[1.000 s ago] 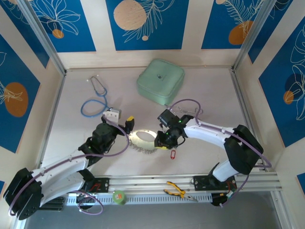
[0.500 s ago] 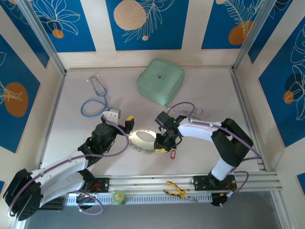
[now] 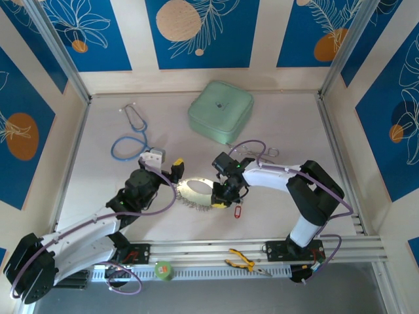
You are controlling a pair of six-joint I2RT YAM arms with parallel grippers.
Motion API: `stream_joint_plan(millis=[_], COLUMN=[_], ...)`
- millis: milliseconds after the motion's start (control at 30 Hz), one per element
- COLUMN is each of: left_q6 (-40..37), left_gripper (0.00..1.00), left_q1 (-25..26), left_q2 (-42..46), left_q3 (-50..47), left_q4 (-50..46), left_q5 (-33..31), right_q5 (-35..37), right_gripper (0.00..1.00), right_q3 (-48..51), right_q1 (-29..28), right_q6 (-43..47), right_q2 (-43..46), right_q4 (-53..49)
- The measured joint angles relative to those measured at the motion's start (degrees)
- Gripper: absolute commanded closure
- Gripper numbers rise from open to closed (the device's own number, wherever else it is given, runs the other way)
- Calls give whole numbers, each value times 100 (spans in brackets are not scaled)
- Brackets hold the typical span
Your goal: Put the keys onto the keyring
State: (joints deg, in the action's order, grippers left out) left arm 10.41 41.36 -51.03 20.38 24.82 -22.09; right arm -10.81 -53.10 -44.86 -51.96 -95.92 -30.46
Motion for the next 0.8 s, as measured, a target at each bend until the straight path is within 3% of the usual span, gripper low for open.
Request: stream_joint_plan(millis=[400,800], left_q6=[-42,-111], left_gripper=[7,7], left_q1=[0,0], left_q2=[42,149], left_q3=[0,0], left_q4=[0,-4], left_q5=[-2,-2], right_q5=[-15,-11], right_gripper=[84,100], right_q3=[-59,-138], right_q1=[35,66], right_q6=[-2,-9], right_q2=[-125,-184], right_q4=[63,85])
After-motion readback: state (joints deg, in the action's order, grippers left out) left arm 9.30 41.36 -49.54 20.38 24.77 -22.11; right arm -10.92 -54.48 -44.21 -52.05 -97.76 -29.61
